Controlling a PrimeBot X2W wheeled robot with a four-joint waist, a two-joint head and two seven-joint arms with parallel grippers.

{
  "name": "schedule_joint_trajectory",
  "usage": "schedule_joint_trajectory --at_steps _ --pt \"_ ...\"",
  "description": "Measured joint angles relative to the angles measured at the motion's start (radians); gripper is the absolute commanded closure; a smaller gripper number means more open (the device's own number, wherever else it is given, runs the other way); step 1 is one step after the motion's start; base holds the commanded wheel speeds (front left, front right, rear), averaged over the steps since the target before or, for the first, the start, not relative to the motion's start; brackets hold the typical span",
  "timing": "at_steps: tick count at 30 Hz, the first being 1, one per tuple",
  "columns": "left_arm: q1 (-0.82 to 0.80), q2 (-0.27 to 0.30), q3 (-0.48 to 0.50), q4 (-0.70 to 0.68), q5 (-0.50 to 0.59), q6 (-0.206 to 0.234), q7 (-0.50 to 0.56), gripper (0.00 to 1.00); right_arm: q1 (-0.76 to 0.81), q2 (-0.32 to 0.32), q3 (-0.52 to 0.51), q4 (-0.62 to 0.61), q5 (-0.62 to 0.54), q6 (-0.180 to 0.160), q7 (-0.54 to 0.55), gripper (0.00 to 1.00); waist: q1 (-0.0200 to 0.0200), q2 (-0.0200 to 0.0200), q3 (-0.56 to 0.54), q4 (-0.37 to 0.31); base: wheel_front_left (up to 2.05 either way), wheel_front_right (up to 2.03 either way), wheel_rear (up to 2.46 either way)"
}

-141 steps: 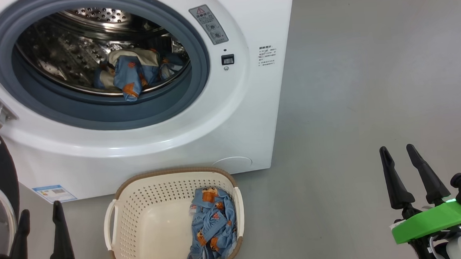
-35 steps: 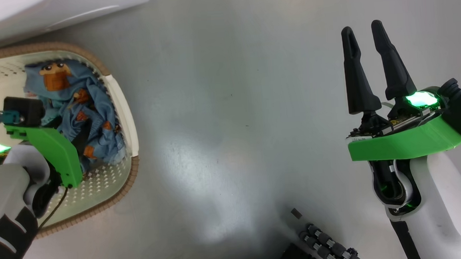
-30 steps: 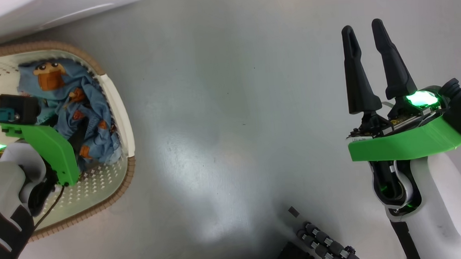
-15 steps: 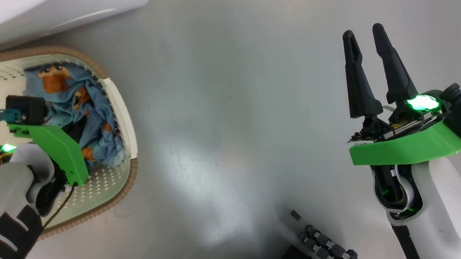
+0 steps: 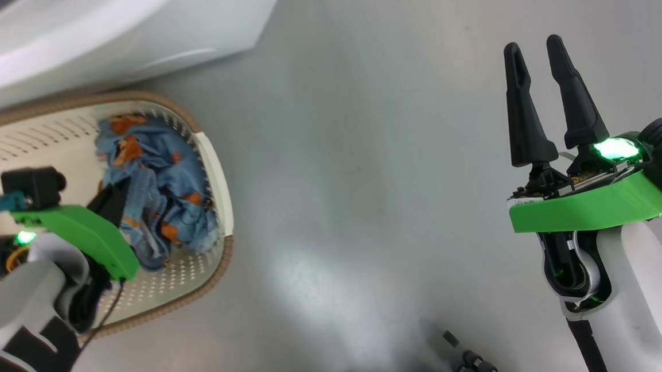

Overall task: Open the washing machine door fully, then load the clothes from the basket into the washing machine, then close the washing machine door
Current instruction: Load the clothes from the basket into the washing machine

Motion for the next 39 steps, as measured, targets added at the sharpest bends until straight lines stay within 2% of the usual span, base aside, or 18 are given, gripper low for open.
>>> schedule_joint_trajectory --at_steps 6,9,20,32,39 --pt "0.054 -0.013 0.024 -0.033 0.000 0.000 -0.041 1.00 0.014 0.000 -0.013 0.020 -0.006 0.000 0.000 0.00 0.0000 -0.0001 -0.074 0.033 0.00 0.00 0.00" --pt "0.080 -0.019 0.093 -0.048 0.020 0.000 -0.041 1.00 0.042 -0.005 -0.029 0.030 -0.006 0.000 0.000 0.00 0.0000 0.0000 -0.114 0.052 0.00 0.00 0.00" --pt "0.270 -0.067 0.444 -0.151 0.298 0.000 -0.044 1.00 0.132 -0.054 -0.061 0.063 -0.004 0.000 0.000 0.00 0.0000 0.0000 -0.271 0.127 0.00 0.00 0.00" --pt "0.469 -0.102 0.719 -0.312 0.560 0.000 -0.044 1.00 0.223 -0.083 -0.079 0.086 0.006 0.000 0.000 0.00 0.0000 0.0000 -0.431 0.200 0.00 0.00 0.00" --pt "0.608 -0.128 0.917 -0.436 0.731 0.000 -0.044 1.00 0.271 -0.104 -0.094 0.101 0.013 0.000 0.000 0.00 0.0000 0.0000 -0.511 0.236 0.00 0.00 0.00"
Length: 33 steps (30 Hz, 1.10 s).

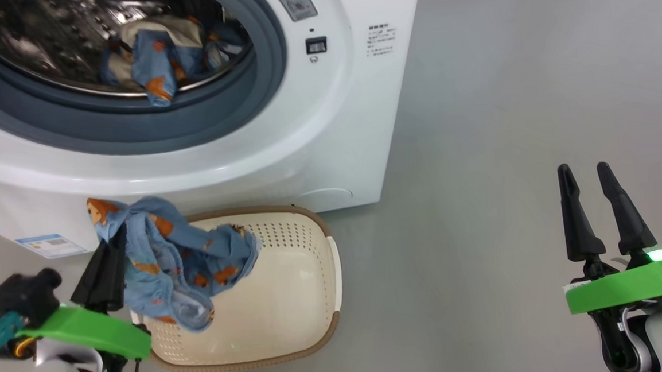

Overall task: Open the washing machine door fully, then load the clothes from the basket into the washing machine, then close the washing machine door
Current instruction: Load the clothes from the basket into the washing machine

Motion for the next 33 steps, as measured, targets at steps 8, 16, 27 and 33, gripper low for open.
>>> schedule_joint_trajectory --at_steps 8,16,27,33 --pt "0.163 -0.044 0.164 -0.162 0.128 0.000 -0.001 1.00 0.049 -0.010 -0.011 0.004 0.000 0.000 0.000 0.00 0.0000 0.0000 -0.056 0.032 0.00 0.00 0.00" --pt "0.275 -0.074 0.232 -0.263 0.184 0.000 -0.003 1.00 0.074 -0.017 -0.033 0.001 0.000 0.000 0.000 0.00 0.0000 0.0000 -0.080 0.053 0.00 0.00 0.00" --pt "0.301 -0.092 0.252 -0.299 0.198 0.000 -0.004 1.00 0.099 -0.018 -0.036 -0.006 0.000 0.000 0.000 0.00 0.0000 0.0000 -0.069 0.062 0.00 0.00 0.00" --pt "0.263 -0.096 0.253 -0.299 0.205 0.000 -0.004 1.00 0.098 -0.017 -0.033 -0.009 0.000 0.000 0.000 0.00 0.0000 0.0001 -0.035 0.055 0.00 0.00 0.00"
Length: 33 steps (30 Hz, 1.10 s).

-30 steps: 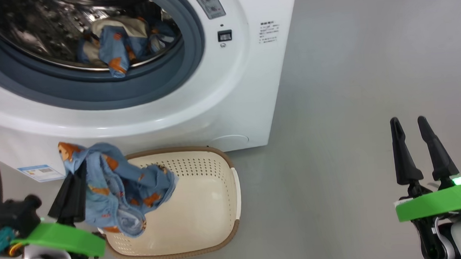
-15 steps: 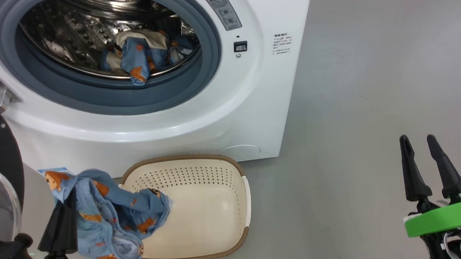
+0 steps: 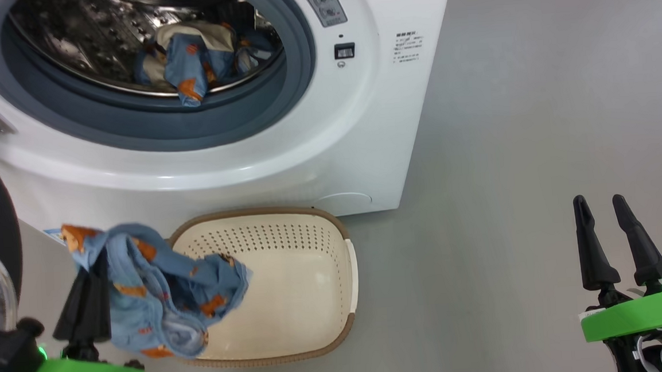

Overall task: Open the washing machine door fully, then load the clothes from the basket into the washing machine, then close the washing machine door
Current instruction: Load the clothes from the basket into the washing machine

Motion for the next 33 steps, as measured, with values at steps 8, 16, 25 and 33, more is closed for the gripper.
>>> schedule_joint_trajectory --at_steps 8,16,25,33 --pt "-0.168 0.018 -0.026 0.029 0.013 0.000 0.000 1.00 -0.044 0.003 0.012 -0.001 -0.008 0.000 0.000 0.00 0.0000 0.0000 0.072 -0.012 0.00 0.00 0.00" --pt "-0.445 0.028 -0.062 0.127 0.005 0.000 0.000 1.00 -0.096 0.005 0.027 0.002 -0.018 0.000 0.000 0.00 0.0000 0.0000 0.159 -0.021 0.00 0.00 0.00" --pt "-0.745 0.054 -0.108 0.324 -0.026 0.000 0.000 1.00 -0.157 0.014 0.046 0.003 -0.027 0.000 0.000 0.00 0.0000 0.0000 0.244 -0.040 0.00 0.00 0.00" --pt "-0.990 0.049 -0.188 0.584 -0.015 0.000 -0.001 1.00 -0.219 0.027 0.086 0.010 -0.027 0.000 0.000 0.00 0.0000 0.0000 0.314 -0.073 0.00 0.00 0.00"
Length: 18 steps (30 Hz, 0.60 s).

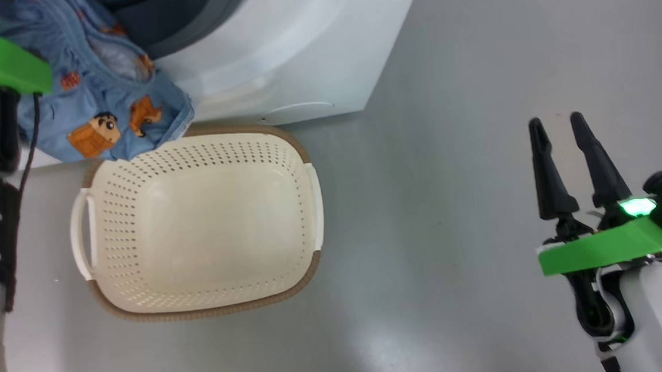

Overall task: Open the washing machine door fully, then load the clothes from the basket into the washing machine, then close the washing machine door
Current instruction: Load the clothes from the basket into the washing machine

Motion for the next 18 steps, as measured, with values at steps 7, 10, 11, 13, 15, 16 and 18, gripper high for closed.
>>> schedule_joint_trajectory --at_steps 7,10,11,13,15,16,18 --pt "-0.123 0.002 -0.080 0.206 0.030 0.000 0.000 1.00 -0.050 0.012 0.048 0.012 -0.009 0.000 0.000 0.00 0.0000 0.0000 0.047 -0.052 0.00 0.00 0.00" --pt "-0.151 0.004 -0.102 0.267 0.051 0.000 0.000 1.00 -0.052 0.014 0.065 0.014 -0.009 0.000 0.000 0.00 0.0000 0.0000 0.060 -0.075 0.00 0.00 0.00" --pt "-0.161 0.006 -0.105 0.285 0.051 0.000 0.000 1.00 -0.052 0.016 0.067 0.014 -0.009 0.000 0.000 0.00 0.0000 0.0000 0.064 -0.082 0.00 0.00 0.00" --pt "-0.178 0.011 -0.110 0.309 0.050 0.000 0.000 1.00 -0.052 0.019 0.070 0.014 -0.009 0.000 0.000 0.00 0.0000 0.0000 0.069 -0.096 0.00 0.00 0.00" --pt "-0.198 0.020 -0.110 0.315 0.051 0.000 0.000 1.00 -0.052 0.021 0.070 0.014 -0.009 0.000 0.000 0.00 0.0000 0.0000 0.074 -0.110 0.00 0.00 0.00" --pt "-0.210 0.031 -0.108 0.306 0.058 0.000 0.000 1.00 -0.052 0.021 0.070 0.013 -0.009 0.000 0.000 0.00 0.0000 0.0000 0.076 -0.116 0.00 0.00 0.00" --pt "-0.233 0.051 -0.091 0.261 0.077 0.002 0.000 1.00 -0.052 0.023 0.068 0.011 -0.009 0.000 0.000 0.00 0.0000 0.0000 0.081 -0.126 0.00 0.00 0.00"
